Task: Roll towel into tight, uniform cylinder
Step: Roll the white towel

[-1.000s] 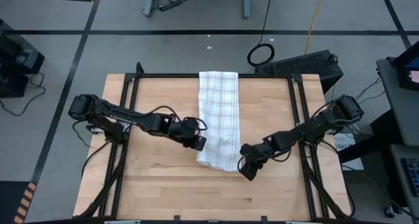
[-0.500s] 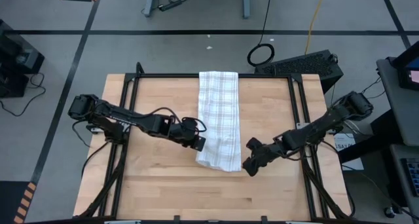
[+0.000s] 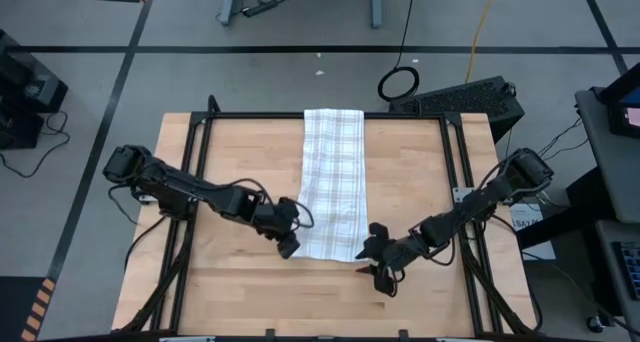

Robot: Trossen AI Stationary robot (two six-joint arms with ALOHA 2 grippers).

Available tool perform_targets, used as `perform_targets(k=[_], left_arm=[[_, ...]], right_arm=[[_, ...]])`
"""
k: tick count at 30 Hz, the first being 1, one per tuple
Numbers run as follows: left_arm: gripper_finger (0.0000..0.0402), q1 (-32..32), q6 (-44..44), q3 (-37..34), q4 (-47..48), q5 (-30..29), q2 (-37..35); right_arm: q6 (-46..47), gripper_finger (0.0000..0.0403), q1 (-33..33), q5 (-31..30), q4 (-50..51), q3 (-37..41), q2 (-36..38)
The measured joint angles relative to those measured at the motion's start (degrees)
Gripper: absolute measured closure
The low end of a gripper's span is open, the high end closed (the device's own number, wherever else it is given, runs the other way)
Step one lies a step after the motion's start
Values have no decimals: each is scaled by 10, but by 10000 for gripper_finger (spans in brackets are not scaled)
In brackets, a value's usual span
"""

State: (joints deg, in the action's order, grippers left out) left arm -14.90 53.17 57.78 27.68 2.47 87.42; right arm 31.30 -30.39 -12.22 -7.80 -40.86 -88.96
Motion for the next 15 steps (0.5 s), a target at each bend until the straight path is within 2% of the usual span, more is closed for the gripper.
perform_targets(k=[4, 11, 15], left_arm=[[203, -34, 5, 0, 16, -42, 0], [203, -66, 54, 0, 13, -118, 0], [203, -69, 65, 0, 13, -125, 0]], right_arm=[[-56, 227, 4, 2, 5, 0, -4], [-80, 247, 17, 29, -7, 0, -53], [-80, 256, 19, 33, -46, 0, -84]])
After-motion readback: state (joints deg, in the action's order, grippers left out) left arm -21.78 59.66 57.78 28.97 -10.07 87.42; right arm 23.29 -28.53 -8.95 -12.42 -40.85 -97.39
